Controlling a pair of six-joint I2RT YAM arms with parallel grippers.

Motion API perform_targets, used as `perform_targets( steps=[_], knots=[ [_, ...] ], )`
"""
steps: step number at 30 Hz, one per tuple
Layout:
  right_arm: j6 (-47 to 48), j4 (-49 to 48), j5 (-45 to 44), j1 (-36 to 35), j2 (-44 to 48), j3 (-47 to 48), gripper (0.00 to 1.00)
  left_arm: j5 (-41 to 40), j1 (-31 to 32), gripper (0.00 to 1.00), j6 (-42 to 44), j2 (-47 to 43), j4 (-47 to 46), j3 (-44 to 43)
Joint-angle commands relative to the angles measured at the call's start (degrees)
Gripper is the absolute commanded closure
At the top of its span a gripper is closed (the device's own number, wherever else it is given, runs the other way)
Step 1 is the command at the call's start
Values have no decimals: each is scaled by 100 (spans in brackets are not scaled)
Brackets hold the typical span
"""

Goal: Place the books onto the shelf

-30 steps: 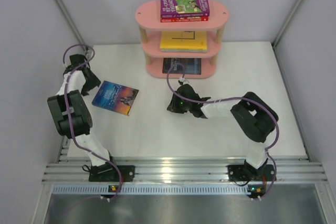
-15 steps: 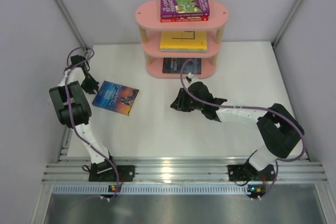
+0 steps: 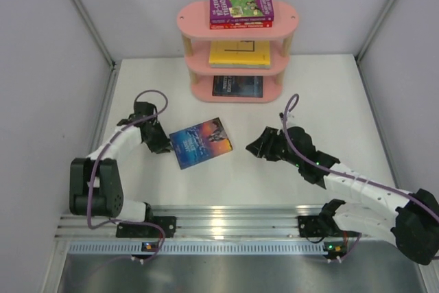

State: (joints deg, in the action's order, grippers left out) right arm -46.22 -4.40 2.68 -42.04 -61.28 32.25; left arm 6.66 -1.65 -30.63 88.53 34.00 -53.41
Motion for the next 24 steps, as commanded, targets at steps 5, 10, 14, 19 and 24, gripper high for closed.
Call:
perform_targets(
  steps=[5,10,14,19,24],
  knots=[
    [-528,783,-743,363,942,-650,35,697,1044,63,-963,-2216,-175,1052],
    [-1064,520,-523,241,670,-527,23,65,1035,42,-15,-2175,-306,526],
    [-1967,2,-821,47,135,-474,21,81,1035,41,663,-841,-193,-526],
    [-2287,-482,-962,-146,-1069,-18,22,836,1053,42,1138,717,-427,-1251],
    [-2093,-1113,-602,-173,-1938,334,24,1084,1254,41,1042,1130,-684,-1164]
  ],
)
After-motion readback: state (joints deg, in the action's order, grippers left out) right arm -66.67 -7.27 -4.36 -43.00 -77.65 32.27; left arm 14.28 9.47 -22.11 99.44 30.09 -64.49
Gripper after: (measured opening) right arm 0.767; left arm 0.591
